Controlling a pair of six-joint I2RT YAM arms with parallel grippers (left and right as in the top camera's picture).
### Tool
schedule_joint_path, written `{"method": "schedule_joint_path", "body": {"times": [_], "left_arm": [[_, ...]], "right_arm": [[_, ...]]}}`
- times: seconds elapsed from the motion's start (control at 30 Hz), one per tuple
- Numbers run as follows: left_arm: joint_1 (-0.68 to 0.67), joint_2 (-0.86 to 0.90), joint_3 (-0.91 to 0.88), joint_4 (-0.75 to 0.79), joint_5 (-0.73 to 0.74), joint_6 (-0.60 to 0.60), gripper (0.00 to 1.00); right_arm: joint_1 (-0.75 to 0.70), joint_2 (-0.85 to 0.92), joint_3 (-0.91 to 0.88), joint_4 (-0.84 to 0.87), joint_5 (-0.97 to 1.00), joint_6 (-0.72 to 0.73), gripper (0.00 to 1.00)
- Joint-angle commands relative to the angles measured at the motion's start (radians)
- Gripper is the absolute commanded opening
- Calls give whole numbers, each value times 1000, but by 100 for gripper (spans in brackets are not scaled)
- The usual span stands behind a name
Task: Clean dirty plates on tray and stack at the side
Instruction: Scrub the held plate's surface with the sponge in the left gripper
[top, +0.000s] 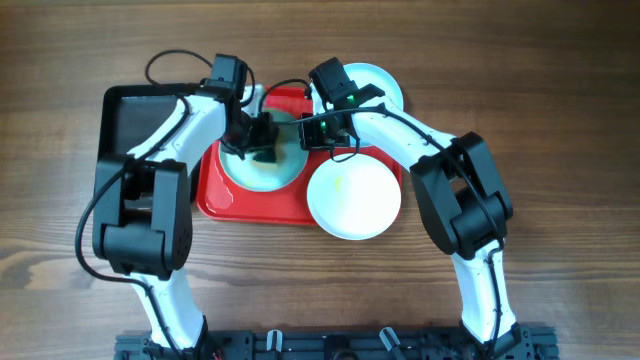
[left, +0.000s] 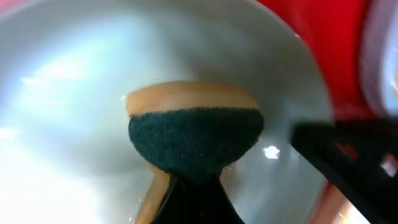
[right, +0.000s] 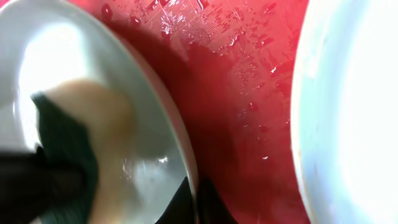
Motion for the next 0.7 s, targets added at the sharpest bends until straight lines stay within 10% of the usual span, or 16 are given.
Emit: {"method": "schedule_joint_path", "body": {"times": [0.0,0.4,0.67], "left_arm": [[-14,29,-5,-46,157,69,4],[-2,29,-5,-118,-560,-326,4],[-7,29,-5,-97,-679,-419,4]], "right_arm": [[16,28,-7,-8,16,-17,4],[16,28,-7,-9,16,-18,4],[16,28,-7,-6,17,-18,4]]}}
